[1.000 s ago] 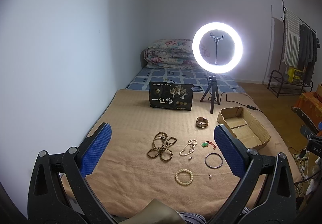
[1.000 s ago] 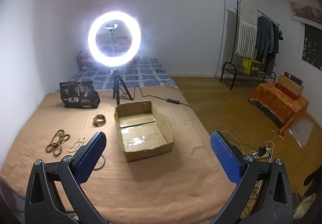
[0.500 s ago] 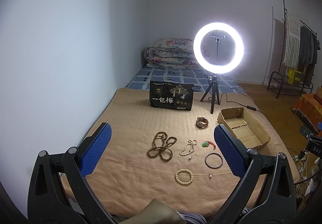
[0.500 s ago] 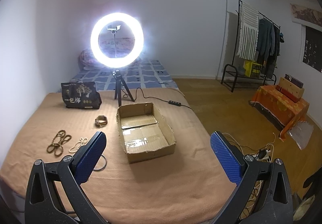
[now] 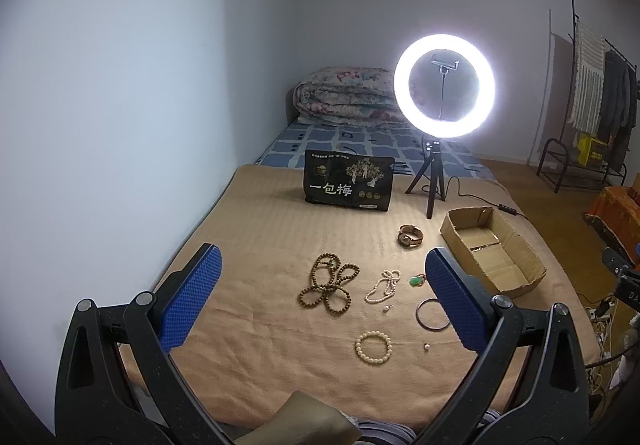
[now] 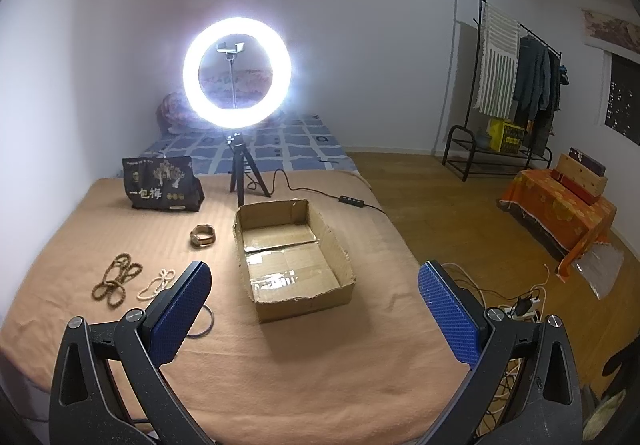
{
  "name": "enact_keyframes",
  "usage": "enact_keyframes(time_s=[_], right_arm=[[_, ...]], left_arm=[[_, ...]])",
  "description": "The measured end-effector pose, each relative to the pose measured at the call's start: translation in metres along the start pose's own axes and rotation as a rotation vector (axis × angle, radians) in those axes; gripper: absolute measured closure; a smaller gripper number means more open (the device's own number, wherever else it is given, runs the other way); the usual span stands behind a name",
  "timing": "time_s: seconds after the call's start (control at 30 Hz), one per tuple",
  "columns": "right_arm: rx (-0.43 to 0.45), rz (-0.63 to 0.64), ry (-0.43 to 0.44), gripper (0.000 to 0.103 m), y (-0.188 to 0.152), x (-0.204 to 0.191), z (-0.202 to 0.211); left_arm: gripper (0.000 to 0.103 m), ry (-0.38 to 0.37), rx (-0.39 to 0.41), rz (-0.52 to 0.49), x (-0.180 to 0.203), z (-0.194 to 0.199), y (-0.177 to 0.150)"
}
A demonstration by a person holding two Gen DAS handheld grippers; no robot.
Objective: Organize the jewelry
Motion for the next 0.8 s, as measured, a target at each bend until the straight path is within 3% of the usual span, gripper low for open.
enact_keyframes(time_s=[0.4, 0.53, 0.7, 0.8], right_arm=[[0.016, 0.06, 0.041, 0.0, 0.0, -0.018, -0.023], [0.037, 0.103, 0.093, 0.0, -0.004, -0.027, -0.036], [-0.002, 0.152, 0.225, 0.0, -0.014, -0.047, -0.057], [-0.042, 0.207, 0.296, 0.0, -0.021, -0.066, -0.069]], left_arm=[[0.0, 0.034, -0.057, -0.02, -0.029, -0.043, -0.007], [0.0, -0.006, -0.109, -0.011, -0.044, -0.07, -0.017], [0.003, -0.088, -0.207, 0.003, -0.054, -0.113, -0.032], [0.011, -0.143, -0.27, 0.038, -0.055, -0.14, -0.043]])
Point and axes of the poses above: each gripper's, at about its wrist camera, not at the fingertips, and z roughly against the way its jaws point, x to its right, y to its top, the point moved 3 cm from there along -z, roughly the way its jaws point, and after that the axes turned 1 degree about -y, right-handed, at the moved point
